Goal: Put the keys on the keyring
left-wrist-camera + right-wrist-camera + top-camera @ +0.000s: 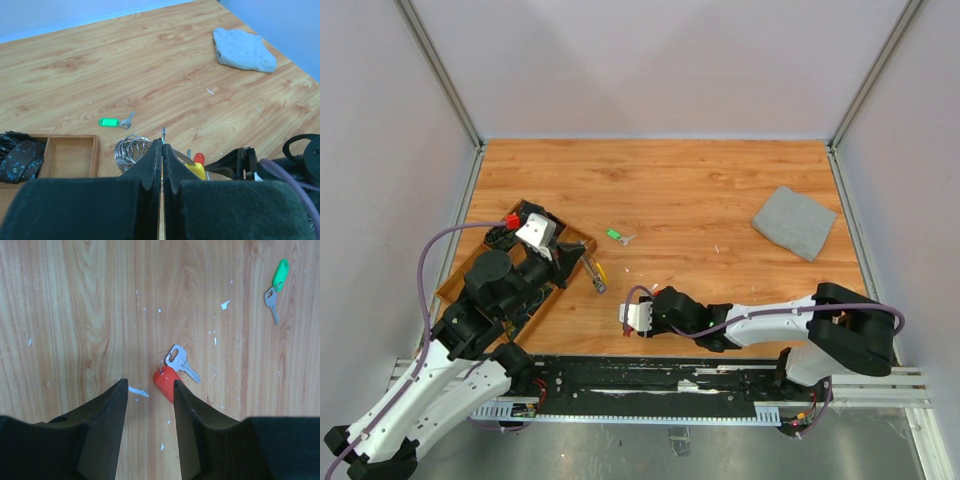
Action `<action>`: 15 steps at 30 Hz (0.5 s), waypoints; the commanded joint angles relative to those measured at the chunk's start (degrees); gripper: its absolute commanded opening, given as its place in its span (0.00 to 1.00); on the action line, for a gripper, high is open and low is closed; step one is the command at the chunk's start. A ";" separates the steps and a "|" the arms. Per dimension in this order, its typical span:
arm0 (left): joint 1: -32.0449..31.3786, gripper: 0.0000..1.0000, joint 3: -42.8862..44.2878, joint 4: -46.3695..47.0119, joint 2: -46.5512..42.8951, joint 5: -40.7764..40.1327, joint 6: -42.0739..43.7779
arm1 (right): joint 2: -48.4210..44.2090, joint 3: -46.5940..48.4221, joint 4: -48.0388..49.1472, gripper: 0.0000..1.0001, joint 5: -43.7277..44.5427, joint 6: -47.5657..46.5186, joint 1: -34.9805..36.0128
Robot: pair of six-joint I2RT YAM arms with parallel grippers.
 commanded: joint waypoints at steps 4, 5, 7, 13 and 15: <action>0.47 0.00 0.40 2.11 -0.82 0.27 1.20 | 4.61 3.37 4.68 0.42 4.97 -4.27 1.61; 0.47 0.01 0.34 2.18 -0.79 0.28 1.20 | 4.98 3.67 4.58 0.42 4.93 -4.25 1.65; 0.47 0.00 0.25 2.26 -0.77 0.29 1.16 | 5.78 4.23 4.48 0.42 4.99 -4.25 1.74; 0.47 0.01 0.21 2.29 -0.86 0.40 1.37 | 8.16 5.56 3.81 0.42 5.34 -4.15 1.87; 0.47 0.00 0.21 2.29 -0.78 0.46 1.38 | 8.88 6.12 3.53 0.41 5.32 -3.91 1.94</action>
